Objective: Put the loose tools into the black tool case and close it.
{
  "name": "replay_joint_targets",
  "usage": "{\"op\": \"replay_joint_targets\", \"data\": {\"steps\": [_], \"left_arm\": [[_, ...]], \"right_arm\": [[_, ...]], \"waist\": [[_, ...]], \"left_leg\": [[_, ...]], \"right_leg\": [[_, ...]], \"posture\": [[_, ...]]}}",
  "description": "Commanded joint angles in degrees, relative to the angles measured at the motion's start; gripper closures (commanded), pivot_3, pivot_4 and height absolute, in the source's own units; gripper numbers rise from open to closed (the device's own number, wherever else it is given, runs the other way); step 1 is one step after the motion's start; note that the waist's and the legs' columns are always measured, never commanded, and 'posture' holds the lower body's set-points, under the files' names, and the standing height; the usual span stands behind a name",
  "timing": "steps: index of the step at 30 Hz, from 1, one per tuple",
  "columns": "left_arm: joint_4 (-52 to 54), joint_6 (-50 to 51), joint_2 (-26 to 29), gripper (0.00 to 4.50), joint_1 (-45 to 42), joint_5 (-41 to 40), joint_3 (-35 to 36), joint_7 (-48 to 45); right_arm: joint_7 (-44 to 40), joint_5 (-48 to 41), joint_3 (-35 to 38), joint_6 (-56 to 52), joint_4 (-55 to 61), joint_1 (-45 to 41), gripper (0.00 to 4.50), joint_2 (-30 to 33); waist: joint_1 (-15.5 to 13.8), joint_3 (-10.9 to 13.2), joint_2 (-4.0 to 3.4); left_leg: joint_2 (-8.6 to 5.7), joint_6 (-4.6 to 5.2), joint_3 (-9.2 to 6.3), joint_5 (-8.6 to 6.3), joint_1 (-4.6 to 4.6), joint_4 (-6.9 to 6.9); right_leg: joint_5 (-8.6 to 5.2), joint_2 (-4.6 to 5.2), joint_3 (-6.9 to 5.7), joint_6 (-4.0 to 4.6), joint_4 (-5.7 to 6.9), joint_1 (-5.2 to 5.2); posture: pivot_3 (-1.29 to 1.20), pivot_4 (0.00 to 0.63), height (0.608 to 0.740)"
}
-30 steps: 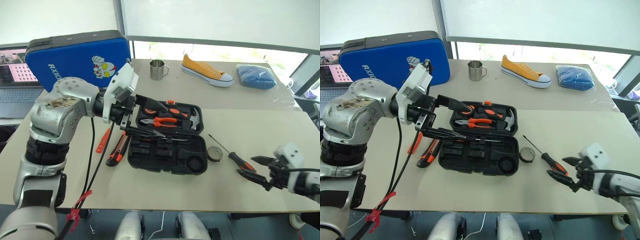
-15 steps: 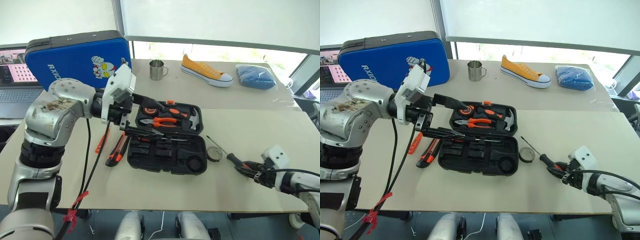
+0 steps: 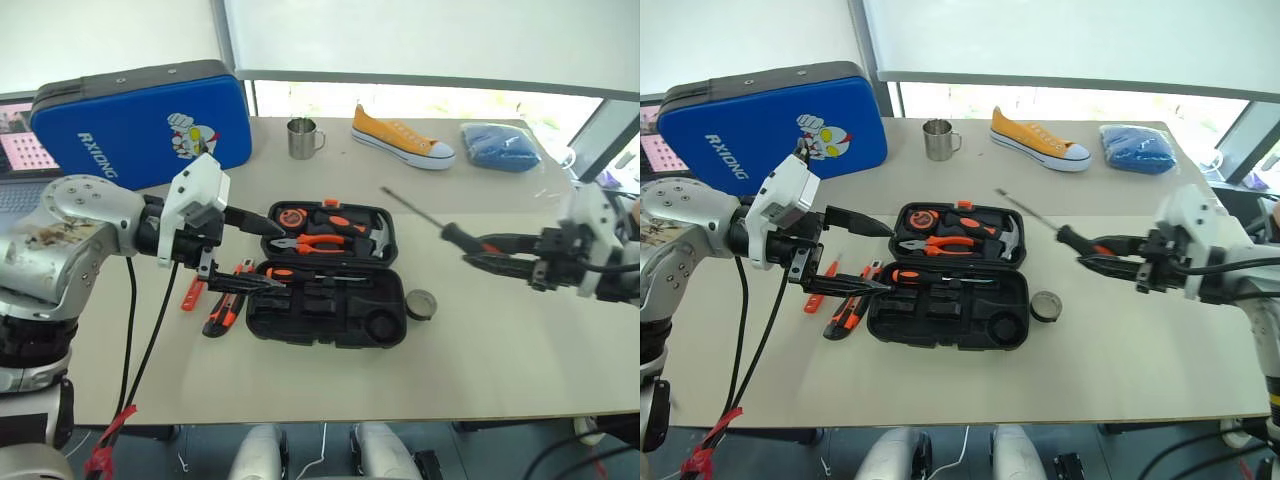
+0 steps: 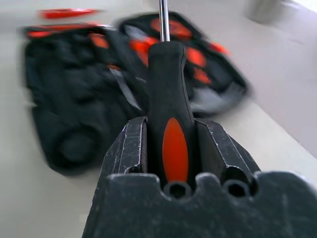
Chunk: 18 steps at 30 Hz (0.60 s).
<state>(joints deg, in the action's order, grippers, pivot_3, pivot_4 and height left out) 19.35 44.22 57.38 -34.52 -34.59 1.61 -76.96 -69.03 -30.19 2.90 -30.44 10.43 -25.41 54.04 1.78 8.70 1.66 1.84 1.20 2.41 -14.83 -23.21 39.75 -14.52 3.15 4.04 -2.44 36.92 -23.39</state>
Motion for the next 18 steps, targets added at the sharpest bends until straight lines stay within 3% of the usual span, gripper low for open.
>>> {"op": "replay_joint_targets", "data": {"steps": [1,7,18], "left_arm": [[3.68,1.44,3.79,0.00,3.59,-2.74,5.64,-0.05],[7.80,1.44,8.79,0.00,14.14,-3.46,12.98,0.82],[10.52,2.25,9.84,0.00,18.98,-6.01,16.94,4.63]], "right_arm": [[-2.55,6.16,-10.43,3.35,-0.93,-6.30,3.44,-4.07],[-3.36,16.80,-20.88,10.93,-10.07,-11.84,3.44,-10.38],[-3.97,21.76,-21.69,14.21,-20.79,-13.36,3.44,-14.24]], "waist": [[-0.08,0.05,0.04],[-1.49,0.13,0.08],[-1.36,0.15,0.09]], "left_leg": [[-0.02,0.00,-0.01,0.00,-0.08,0.01],[-0.12,-0.14,0.08,0.10,-0.67,0.14],[-0.11,-0.15,0.34,0.10,-0.63,0.11]], "right_leg": [[0.00,0.03,-0.01,0.00,0.03,-0.05],[0.03,0.26,-0.05,-0.05,0.24,-0.79],[0.05,0.19,-0.07,-0.01,0.23,-0.78]], "posture": [[0.00,0.150,0.739],[0.00,0.150,0.739],[0.00,0.150,0.739]]}}
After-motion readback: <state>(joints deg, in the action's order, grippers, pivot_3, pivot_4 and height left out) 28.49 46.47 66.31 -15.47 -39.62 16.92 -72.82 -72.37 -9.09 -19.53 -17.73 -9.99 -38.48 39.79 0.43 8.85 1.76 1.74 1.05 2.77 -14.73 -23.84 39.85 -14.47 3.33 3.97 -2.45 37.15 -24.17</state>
